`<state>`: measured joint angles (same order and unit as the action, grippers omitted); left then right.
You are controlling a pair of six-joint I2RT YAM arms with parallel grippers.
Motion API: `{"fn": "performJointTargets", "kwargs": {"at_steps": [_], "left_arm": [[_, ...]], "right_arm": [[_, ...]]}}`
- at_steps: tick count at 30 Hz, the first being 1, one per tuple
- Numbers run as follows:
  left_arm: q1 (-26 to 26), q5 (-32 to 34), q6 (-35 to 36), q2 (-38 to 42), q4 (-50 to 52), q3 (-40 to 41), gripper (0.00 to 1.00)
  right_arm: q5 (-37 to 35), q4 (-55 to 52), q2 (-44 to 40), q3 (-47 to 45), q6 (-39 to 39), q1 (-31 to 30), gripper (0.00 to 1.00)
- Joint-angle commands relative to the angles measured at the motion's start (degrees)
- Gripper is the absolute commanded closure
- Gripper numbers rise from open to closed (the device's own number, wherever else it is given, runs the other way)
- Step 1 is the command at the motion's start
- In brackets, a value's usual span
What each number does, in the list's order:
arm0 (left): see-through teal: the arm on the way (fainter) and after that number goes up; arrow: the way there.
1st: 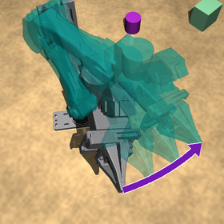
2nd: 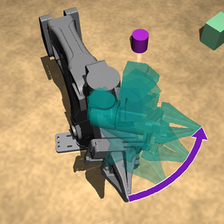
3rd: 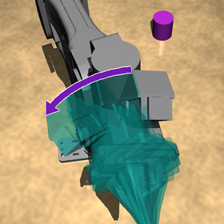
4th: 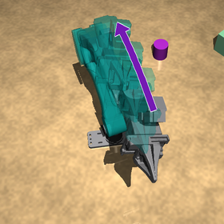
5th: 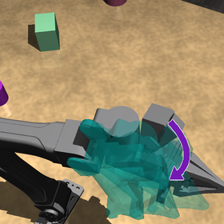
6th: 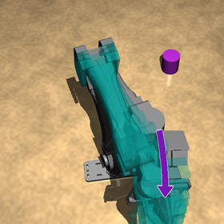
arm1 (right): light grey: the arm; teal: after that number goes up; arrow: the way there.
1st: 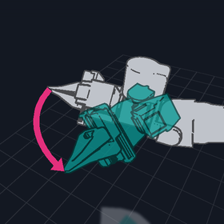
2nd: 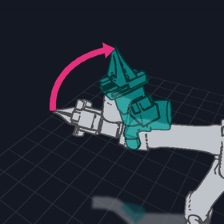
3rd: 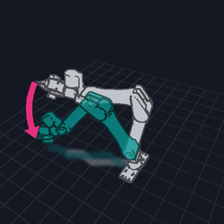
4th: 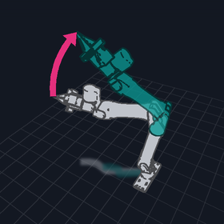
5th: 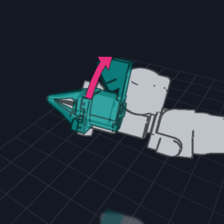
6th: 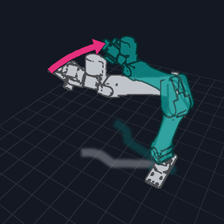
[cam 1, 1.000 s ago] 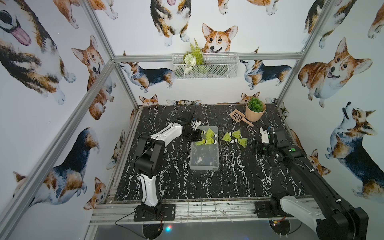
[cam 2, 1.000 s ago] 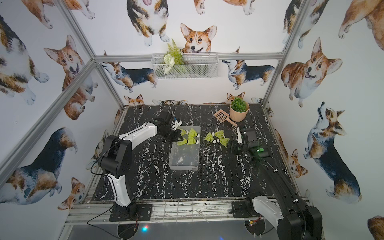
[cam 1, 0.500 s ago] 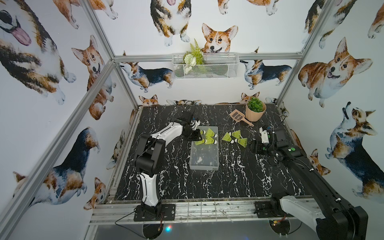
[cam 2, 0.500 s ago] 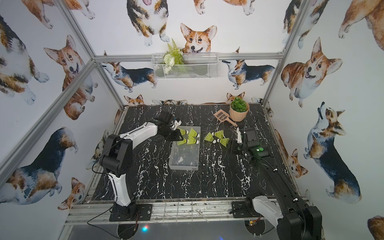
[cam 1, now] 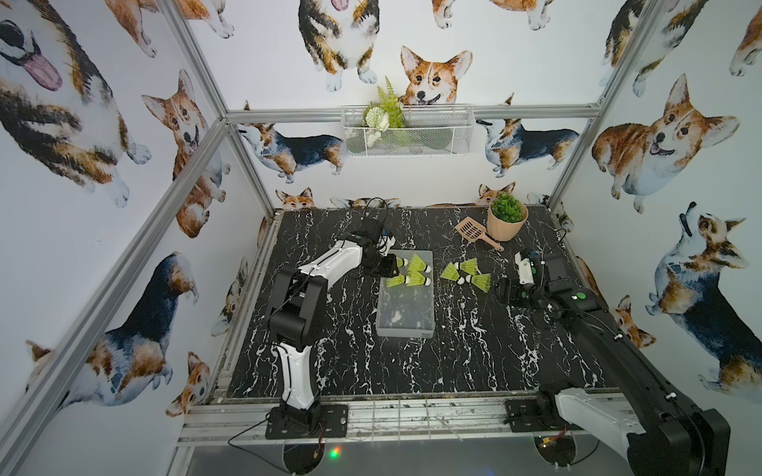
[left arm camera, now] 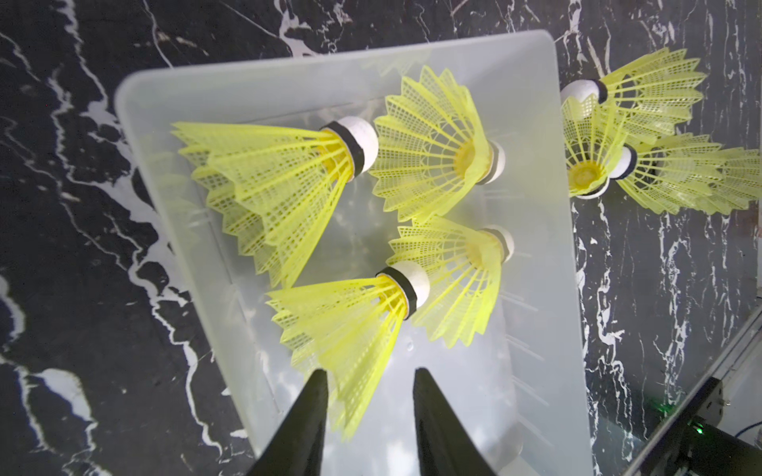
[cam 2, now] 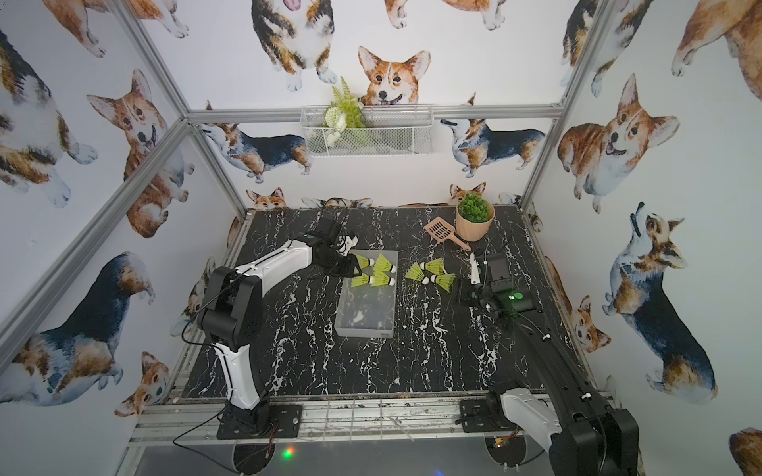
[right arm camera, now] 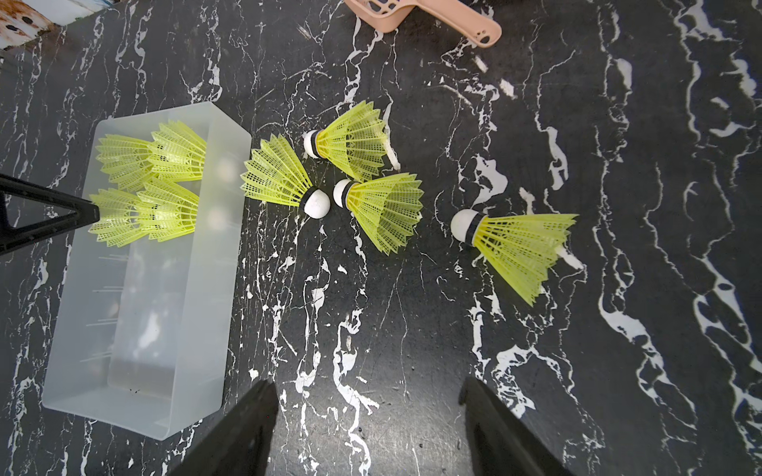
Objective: Put the shuttlecocks into the storage box
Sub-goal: Place the shuttlecock in the storage box, then adjust the shuttlecock at the center of the board.
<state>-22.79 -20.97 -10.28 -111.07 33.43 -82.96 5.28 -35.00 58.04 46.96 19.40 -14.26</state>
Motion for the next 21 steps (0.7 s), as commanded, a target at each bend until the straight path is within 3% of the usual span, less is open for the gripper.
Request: {"fn": "performJointTargets", "kwargs": {"at_steps": [1,6,15,21], "left_arm": [[0.1,2.2,1.1,1.2,1.7,-1.1,0.6],[0.1,4.2,1.5,3.5,3.4,-1.8,0.6],[0.1,7.6,1.3,14.9,5.1,0.3,0.56],[1.6,7.8,0.8,23.6,6.1,4.7,0.56]], "right_arm": [[-1.4,-0.8,0.1,-0.5,-0.5,-0.1,0.24],[-2.4,-1.0,0.9,-0.5,-1.1,-0.1,0.24],[-7.2,-2.9,7.1,2.0,-3.6,0.3,0.24],[-7.5,-2.9,11.8,3.6,-4.0,5.0,0.24]]}}
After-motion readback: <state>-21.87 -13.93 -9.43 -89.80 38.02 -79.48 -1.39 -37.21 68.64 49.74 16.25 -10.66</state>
